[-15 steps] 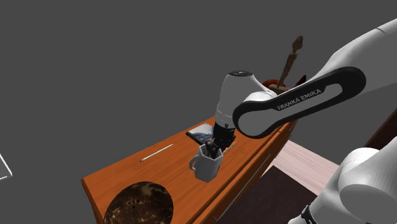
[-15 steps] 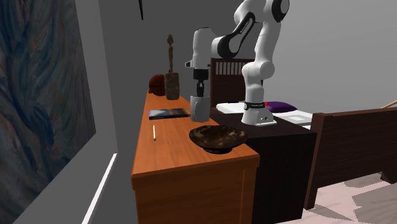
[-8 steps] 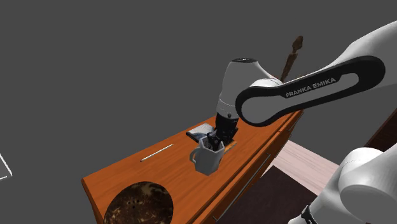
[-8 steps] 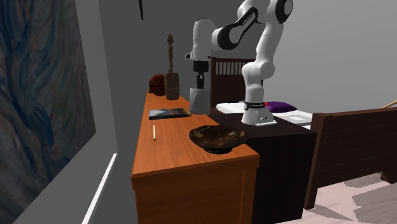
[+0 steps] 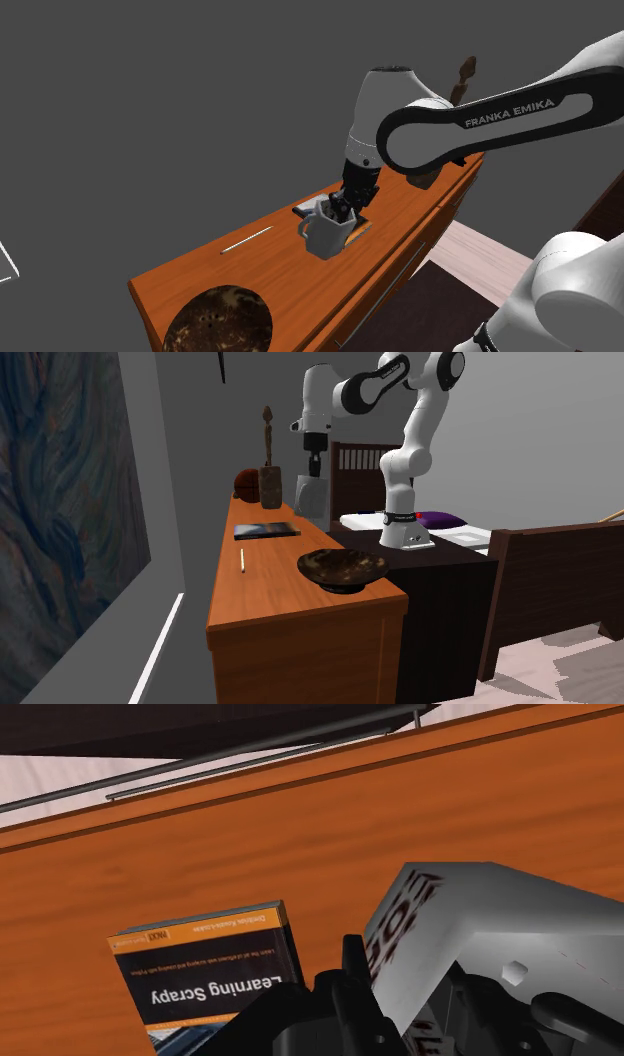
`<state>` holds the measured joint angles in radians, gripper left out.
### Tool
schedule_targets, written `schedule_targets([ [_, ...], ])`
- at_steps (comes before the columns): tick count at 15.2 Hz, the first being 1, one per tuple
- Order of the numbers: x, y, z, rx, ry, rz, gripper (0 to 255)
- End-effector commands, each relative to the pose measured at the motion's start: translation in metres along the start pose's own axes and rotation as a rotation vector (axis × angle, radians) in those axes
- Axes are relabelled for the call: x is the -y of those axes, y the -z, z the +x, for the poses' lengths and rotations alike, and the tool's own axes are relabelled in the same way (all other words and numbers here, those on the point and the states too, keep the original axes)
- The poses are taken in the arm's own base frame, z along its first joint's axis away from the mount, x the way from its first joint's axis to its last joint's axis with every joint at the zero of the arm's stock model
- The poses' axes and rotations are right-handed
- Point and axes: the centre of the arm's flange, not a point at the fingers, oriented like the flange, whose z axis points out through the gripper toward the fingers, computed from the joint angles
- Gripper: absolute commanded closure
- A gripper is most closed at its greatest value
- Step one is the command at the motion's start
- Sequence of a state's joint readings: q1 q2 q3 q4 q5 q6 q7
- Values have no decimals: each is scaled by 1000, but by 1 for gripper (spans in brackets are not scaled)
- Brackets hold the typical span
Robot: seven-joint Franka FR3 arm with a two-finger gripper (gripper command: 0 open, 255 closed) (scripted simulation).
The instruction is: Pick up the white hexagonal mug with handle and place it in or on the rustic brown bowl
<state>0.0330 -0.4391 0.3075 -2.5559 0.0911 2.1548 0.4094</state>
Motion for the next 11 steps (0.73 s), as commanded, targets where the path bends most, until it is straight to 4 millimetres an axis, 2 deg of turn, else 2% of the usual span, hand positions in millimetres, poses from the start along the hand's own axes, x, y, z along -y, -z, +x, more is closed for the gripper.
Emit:
schedule_targets([
  [1,0,11,-1,0,0,0,255],
  [4,0,25,0,0,0,0,255],
  [11,90,39,-13,0,0,0,255],
])
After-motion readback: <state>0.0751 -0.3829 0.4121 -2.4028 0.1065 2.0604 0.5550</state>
